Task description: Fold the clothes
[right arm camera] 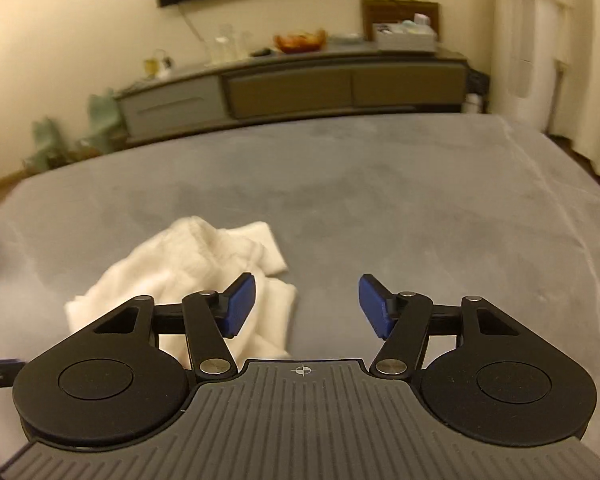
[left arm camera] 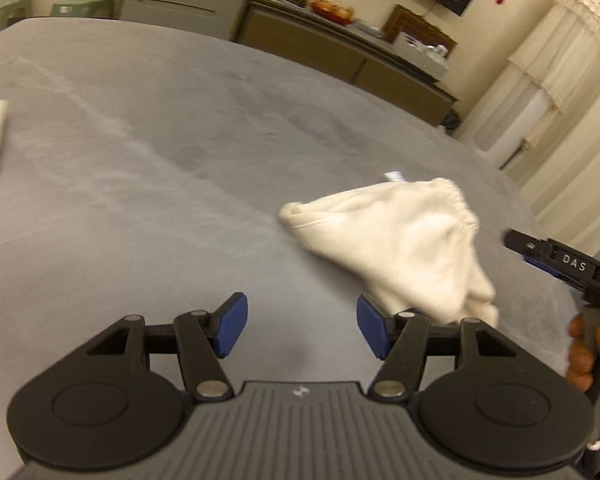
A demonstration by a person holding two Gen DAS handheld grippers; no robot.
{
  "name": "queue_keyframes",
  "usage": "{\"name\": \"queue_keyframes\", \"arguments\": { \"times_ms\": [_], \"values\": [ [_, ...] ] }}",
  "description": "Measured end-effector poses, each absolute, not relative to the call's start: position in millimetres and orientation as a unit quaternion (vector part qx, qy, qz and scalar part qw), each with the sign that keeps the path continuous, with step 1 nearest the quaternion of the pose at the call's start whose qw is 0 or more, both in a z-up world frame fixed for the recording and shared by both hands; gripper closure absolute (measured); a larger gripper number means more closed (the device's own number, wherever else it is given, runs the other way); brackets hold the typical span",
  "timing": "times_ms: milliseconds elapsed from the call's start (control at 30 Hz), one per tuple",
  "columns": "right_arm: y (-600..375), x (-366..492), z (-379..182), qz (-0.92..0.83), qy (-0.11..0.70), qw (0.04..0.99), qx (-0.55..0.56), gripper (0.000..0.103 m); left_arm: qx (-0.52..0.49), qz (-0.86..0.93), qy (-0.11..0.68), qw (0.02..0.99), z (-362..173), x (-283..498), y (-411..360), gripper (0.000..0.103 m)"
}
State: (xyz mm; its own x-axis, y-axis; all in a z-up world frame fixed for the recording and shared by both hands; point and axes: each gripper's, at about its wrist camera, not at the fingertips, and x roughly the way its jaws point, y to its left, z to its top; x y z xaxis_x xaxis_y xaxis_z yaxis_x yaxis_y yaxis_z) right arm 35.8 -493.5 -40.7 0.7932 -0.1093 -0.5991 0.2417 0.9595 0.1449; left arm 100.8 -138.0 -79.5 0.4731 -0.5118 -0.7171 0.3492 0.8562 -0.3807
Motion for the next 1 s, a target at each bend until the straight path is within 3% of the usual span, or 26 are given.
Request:
{"name": "queue_keyframes", "arguments": {
  "times_ms": [33, 200, 233, 267, 300, 333, 567, 600, 667, 700, 733, 767, 867, 1000],
  "values": [
    [-493, 40, -42, -0.081, 0.308, 0.941, 0.115, 0.030, -0.090, -0.257, 0.444, 0.854, -77, 100, -145, 0.042],
    [-491, 62, -48, -0.020, 0.309, 0.938, 0.153, 0.034, -0.049, -0.288, 0.425, 0.857, -68, 97, -189, 0.041],
    [-488, 69, -49, -0.013, 0.317, 0.937, 0.149, 0.040, -0.030, -0.291, 0.418, 0.860, -67, 96, -199, 0.041],
    [-488, 75, -51, -0.002, 0.328, 0.932, 0.156, 0.065, -0.011, -0.294, 0.411, 0.863, -66, 94, -209, 0.040],
    [-486, 80, -54, 0.013, 0.338, 0.926, 0.166, 0.082, 0.005, -0.298, 0.405, 0.865, -66, 93, -218, 0.040],
    [-481, 81, -56, 0.024, 0.342, 0.925, 0.163, 0.089, 0.015, -0.301, 0.401, 0.865, -66, 92, -225, 0.040],
    [-471, 67, -27, 0.154, 0.286, 0.921, 0.217, 0.092, 0.072, -0.307, 0.349, 0.883, -62, 84, -269, 0.042],
    [-471, 65, -23, 0.176, 0.277, 0.917, 0.229, 0.092, 0.085, -0.298, 0.344, 0.886, -63, 86, -273, 0.063],
    [-474, 62, -22, 0.192, 0.270, 0.912, 0.240, 0.088, 0.102, -0.282, 0.341, 0.891, -66, 92, -278, 0.096],
    [-481, 60, -21, 0.161, 0.262, 0.921, 0.239, 0.079, 0.089, -0.279, 0.346, 0.891, -66, 96, -272, 0.099],
    [-488, 57, -20, 0.129, 0.253, 0.929, 0.238, 0.056, 0.068, -0.283, 0.348, 0.891, -64, 100, -263, 0.099],
    [-495, 54, -20, 0.092, 0.249, 0.935, 0.234, 0.041, 0.049, -0.286, 0.349, 0.891, -61, 103, -254, 0.099],
    [-502, 55, -31, 0.065, 0.282, 0.935, 0.207, 0.042, 0.019, -0.296, 0.345, 0.891, -47, 109, -232, 0.099],
    [-478, 71, -56, 0.075, 0.335, 0.930, 0.130, 0.030, -0.014, -0.311, 0.337, 0.888, -27, 118, -208, 0.099]
  ]
}}
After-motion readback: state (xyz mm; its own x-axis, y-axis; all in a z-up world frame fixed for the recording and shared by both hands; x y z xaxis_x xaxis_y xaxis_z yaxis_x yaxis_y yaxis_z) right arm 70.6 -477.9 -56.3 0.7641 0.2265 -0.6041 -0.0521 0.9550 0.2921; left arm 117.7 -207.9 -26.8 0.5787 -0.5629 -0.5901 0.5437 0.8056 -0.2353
